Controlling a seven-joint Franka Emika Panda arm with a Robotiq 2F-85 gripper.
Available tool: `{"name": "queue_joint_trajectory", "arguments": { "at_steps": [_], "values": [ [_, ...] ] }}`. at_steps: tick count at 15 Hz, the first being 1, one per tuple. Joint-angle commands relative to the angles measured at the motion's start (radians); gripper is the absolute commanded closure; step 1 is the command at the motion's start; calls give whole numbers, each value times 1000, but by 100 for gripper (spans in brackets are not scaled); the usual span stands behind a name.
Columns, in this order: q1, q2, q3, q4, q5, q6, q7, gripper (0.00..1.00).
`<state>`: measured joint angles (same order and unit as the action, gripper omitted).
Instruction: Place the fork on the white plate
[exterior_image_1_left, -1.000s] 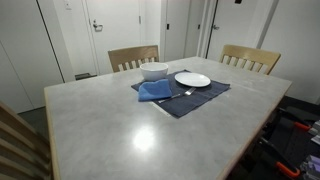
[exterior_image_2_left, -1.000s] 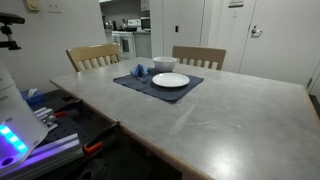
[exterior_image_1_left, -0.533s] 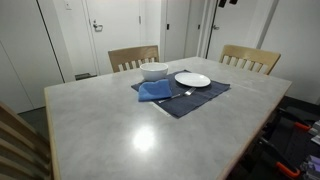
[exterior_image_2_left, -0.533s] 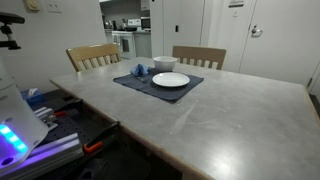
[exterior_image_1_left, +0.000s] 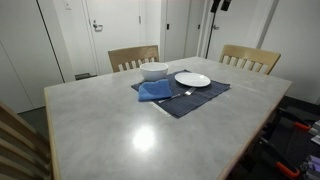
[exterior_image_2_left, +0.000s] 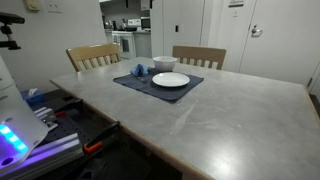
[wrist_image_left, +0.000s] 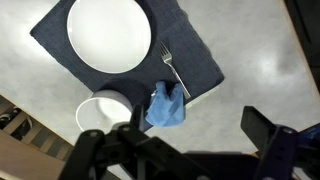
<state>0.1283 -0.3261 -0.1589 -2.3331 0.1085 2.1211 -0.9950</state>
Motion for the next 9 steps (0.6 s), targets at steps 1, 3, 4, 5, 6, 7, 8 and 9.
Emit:
{"name": "queue_joint_trajectory", "arguments": {
  "at_steps": [1,3,4,5,6,7,8,9],
  "values": [
    [-22,1,21,3,8,-3,-6,0],
    [-12,-7,21,-8,23,4,-35,0],
    [-11,0,27,-8,13,12,-29,0],
    [-10,3,33,-7,4,21,-37,0],
    [-10,8,40,-4,-6,22,-41,0],
    [-2,18,44,0,-8,25,-72,0],
    [1,26,49,5,-11,27,-96,0],
    [9,39,56,12,-11,33,-136,0]
  ]
}}
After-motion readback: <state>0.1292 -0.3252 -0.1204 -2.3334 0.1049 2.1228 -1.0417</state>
